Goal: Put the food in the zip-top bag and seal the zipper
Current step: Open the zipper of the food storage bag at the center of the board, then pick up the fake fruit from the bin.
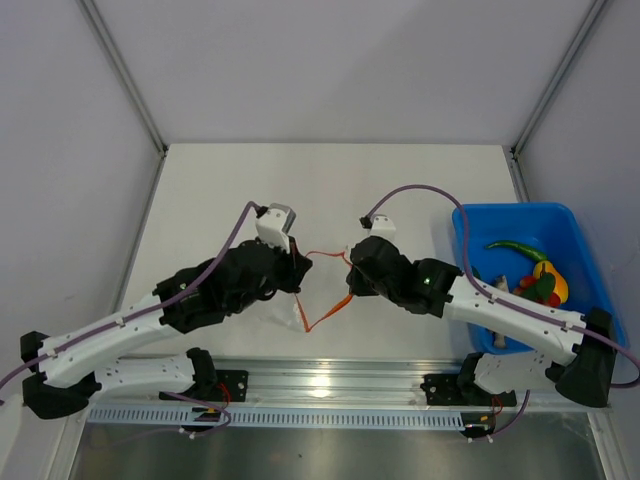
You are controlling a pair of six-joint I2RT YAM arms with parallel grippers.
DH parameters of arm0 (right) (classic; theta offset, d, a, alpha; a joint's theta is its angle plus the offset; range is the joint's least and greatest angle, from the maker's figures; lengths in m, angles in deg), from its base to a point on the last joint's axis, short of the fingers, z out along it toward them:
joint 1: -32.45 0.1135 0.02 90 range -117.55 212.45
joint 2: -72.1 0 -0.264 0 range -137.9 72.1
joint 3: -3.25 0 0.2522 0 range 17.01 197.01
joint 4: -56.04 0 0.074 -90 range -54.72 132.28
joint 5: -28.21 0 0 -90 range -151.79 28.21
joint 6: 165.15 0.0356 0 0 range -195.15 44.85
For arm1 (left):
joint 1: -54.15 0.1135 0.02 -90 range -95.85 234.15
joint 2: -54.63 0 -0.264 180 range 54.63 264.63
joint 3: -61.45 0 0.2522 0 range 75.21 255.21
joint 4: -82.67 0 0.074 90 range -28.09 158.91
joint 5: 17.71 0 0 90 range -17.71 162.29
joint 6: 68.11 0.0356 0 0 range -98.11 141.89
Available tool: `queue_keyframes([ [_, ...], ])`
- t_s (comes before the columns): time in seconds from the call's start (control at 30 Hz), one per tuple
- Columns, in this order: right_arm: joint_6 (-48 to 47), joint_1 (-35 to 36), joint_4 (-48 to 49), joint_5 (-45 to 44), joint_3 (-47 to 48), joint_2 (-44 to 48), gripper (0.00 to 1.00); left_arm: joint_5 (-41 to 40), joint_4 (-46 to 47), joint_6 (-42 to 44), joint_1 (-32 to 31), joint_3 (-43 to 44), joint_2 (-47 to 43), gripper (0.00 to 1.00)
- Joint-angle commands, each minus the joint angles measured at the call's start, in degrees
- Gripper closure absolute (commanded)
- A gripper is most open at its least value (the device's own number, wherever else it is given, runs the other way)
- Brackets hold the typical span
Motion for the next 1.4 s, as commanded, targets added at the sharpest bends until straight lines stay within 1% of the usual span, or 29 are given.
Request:
queue_keyframes([
  [0.0, 0.4, -0.8, -9.1, -5.6, 0.7, -1.2, 1.00, -7.5, -4.4, 0.8, -0.3, 5.3, 0.9, 0.99],
  [0.07, 0.2, -1.4, -9.7, -5.4, 0.4, -1.3, 1.00, -9.4, -4.1, 0.2, -0.3, 5.1, 1.0, 1.00],
  [0.27, -1.4, -2.7, -8.0, -3.7, 0.1, -2.4, 1.00, -7.1, -0.2, -2.4, -0.3, -0.4, 2.0, 0.99],
  [0.37, -1.9, -3.1, -7.8, -3.4, 0.4, -2.2, 0.93, -6.9, 3.8, -4.6, -0.3, -4.7, 1.5, 0.99],
  [0.4, -2.0, -3.0, -7.6, -3.4, 0.4, -1.9, 0.77, -6.7, 4.8, -4.9, -0.3, -5.4, 1.5, 0.99],
  [0.43, -1.8, -3.0, -7.7, -3.3, 0.3, -0.6, 0.71, -6.8, 6.5, -5.1, -0.3, -6.5, 2.0, 0.99],
  [0.47, -1.8, -3.0, -7.8, -3.2, 0.2, 0.2, 0.67, -6.5, 7.2, -5.4, -0.3, -6.7, 2.5, 0.99],
  [0.5, -1.8, -3.0, -8.0, -2.9, 0.1, 1.0, 0.57, -6.2, 7.7, -5.4, -0.3, -6.6, 3.2, 1.00],
  [0.53, -1.6, -3.0, -9.0, -3.0, 0.2, 3.0, 0.50, -5.9, 7.9, -5.4, -0.3, -5.4, 5.0, 0.99],
  [0.57, -1.1, -3.0, -9.9, -3.4, 0.4, 4.1, 0.40, -5.6, 7.9, -5.2, -0.3, -4.8, 6.1, 1.00],
  [0.63, 0.1, -3.0, -13.4, -4.1, 1.2, 6.5, 0.34, -4.9, 8.0, -4.7, -0.3, -3.1, 8.3, 0.99],
  [0.67, 1.1, -3.0, -14.9, -5.9, 1.7, 8.8, 0.30, -4.8, 8.1, -4.1, -0.3, -1.9, 10.2, 0.99],
  [0.7, 2.2, -3.0, -16.7, -7.0, 2.1, 10.1, 0.22, -4.6, 8.3, -3.7, -0.3, -0.9, 11.1, 1.00],
  [0.73, 3.2, -3.1, -18.2, -7.9, 2.4, 11.4, 0.19, -4.4, 8.5, -3.3, -0.1, -0.4, 12.0, 0.99],
  [0.77, 5.2, -3.2, -21.0, -9.7, 2.8, 14.2, 0.13, -4.1, 8.6, -2.6, 0.0, 1.6, 13.6, 0.99],
  [0.83, 6.4, -4.2, -22.8, -10.6, 2.7, 17.1, 0.06, -3.0, 8.5, -2.0, 0.5, 2.3, 15.1, 1.00],
  [0.87, 7.6, -4.7, -24.5, -11.3, 2.1, 20.2, 0.01, -2.4, 8.5, -1.5, 0.7, 3.2, 15.8, 1.00],
  [0.9, 8.1, -5.3, -25.3, -13.3, 1.7, 21.7, 0.00, -1.8, 8.2, -1.5, 0.9, 4.2, 17.0, 1.00],
  [0.97, 9.7, -8.0, -27.4, -15.7, 1.3, 24.2, 0.01, 0.0, 8.2, -1.0, 1.3, 5.2, 18.1, 0.99],
  [1.03, 9.8, -11.0, -31.9, -18.6, 2.4, 26.2, 0.01, 1.3, 8.7, -0.6, 1.4, 5.8, 18.9, 0.99],
  [1.07, 9.9, -15.0, -33.7, -19.7, 3.1, 26.3, 0.01, 1.7, 9.0, -0.6, 1.4, 5.9, 19.0, 0.99],
  [1.13, 7.4, -20.2, -37.2, -22.2, 4.9, 24.8, 0.01, 2.6, 9.5, -0.5, 1.4, 5.7, 19.3, 1.00],
  [1.17, 5.7, -26.5, -37.8, -22.4, 5.3, 24.1, 0.01, 3.4, 9.8, -0.4, 1.4, 5.8, 19.4, 1.00],
  [1.2, 0.9, -30.3, -37.6, -22.2, 5.5, 23.3, 0.01, 3.9, 9.9, -0.3, 1.4, 5.7, 19.5, 1.00],
  [1.23, -1.7, -34.1, -36.2, -21.7, 5.4, 21.4, 0.01, 4.3, 10.0, -0.3, 1.6, 5.6, 19.5, 0.99],
  [1.27, -4.9, -38.3, -34.8, -19.0, 5.1, 20.5, 0.01, 5.2, 10.3, -0.3, 1.6, 5.6, 19.5, 1.00],
  [1.3, -7.9, -46.7, -33.2, -16.8, 4.7, 19.7, 0.01, 5.6, 10.5, -0.2, 1.7, 5.5, 19.5, 0.99],
  [1.33, -12.6, -50.9, -29.8, -14.6, 3.5, 18.1, 0.01, 6.1, 10.6, 0.0, 1.8, 5.4, 19.4, 0.99],
  [1.37, -14.6, -54.8, -28.3, -10.5, 3.0, 17.2, 0.01, 6.5, 10.8, 0.0, 1.9, 5.4, 19.3, 0.99],
])
